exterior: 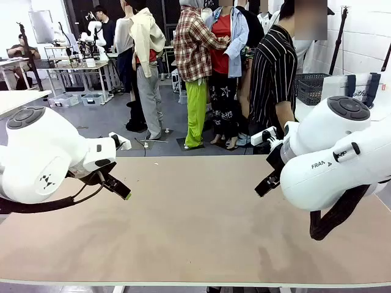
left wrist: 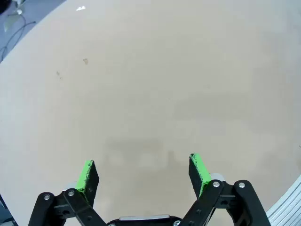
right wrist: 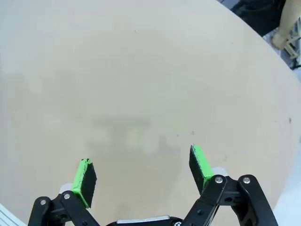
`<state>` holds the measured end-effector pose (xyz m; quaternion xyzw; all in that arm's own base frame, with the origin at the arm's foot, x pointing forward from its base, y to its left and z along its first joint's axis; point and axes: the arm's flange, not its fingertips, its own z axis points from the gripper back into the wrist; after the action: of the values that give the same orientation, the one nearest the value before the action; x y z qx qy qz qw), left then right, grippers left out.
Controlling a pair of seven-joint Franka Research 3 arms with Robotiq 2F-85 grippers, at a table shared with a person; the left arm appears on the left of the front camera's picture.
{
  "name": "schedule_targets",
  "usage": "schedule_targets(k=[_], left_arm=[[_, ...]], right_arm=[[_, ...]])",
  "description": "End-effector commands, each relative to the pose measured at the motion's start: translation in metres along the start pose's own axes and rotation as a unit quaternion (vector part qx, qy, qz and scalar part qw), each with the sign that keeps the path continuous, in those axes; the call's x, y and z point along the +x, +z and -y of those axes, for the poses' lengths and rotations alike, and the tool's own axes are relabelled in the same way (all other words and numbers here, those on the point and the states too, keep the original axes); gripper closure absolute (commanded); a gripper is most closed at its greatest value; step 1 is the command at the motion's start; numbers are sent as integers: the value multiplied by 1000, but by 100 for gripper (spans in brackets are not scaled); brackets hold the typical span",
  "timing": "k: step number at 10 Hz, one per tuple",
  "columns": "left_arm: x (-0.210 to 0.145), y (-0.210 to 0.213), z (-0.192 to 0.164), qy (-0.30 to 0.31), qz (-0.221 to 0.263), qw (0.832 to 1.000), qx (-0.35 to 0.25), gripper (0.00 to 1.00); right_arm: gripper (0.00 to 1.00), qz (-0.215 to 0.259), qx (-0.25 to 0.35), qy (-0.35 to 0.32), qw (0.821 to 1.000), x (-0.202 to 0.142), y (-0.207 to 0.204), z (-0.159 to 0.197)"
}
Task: Transfer purchased items from the store into the shopping bag.
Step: Open the Reusable shopping bag in the center of the table.
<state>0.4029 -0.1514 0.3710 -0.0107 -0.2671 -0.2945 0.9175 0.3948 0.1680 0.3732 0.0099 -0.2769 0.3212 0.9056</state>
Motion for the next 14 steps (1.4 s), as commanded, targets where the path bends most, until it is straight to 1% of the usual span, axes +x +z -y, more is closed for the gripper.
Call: schedule_targets(k=[1, 9, 10, 11, 12, 13, 14], left_arm=[[0, 0, 0, 0, 0, 1000, 0, 0], [0, 0, 1, -1, 0, 1000, 0, 0], [15, 24, -9, -8, 29, 999, 40, 0], [24, 52, -26, 1, 54, 996, 65, 0], [26, 81, -50, 31, 60, 995, 75, 0], [18, 111, -77, 68, 78, 990, 96, 0], [0, 139, -103, 95, 71, 983, 137, 0]], right_arm=[[0, 0, 0, 0, 1000, 0, 0, 0], [0, 0, 0, 1, 1000, 0, 0, 0], [0, 40, -32, -15, 999, 4, 25, 11], [0, 75, -75, -45, 993, 4, 54, 31], [0, 108, -108, -83, 985, 0, 84, 60], [0, 142, -139, -131, 971, -11, 114, 91], [0, 165, -160, -185, 955, -30, 141, 122]])
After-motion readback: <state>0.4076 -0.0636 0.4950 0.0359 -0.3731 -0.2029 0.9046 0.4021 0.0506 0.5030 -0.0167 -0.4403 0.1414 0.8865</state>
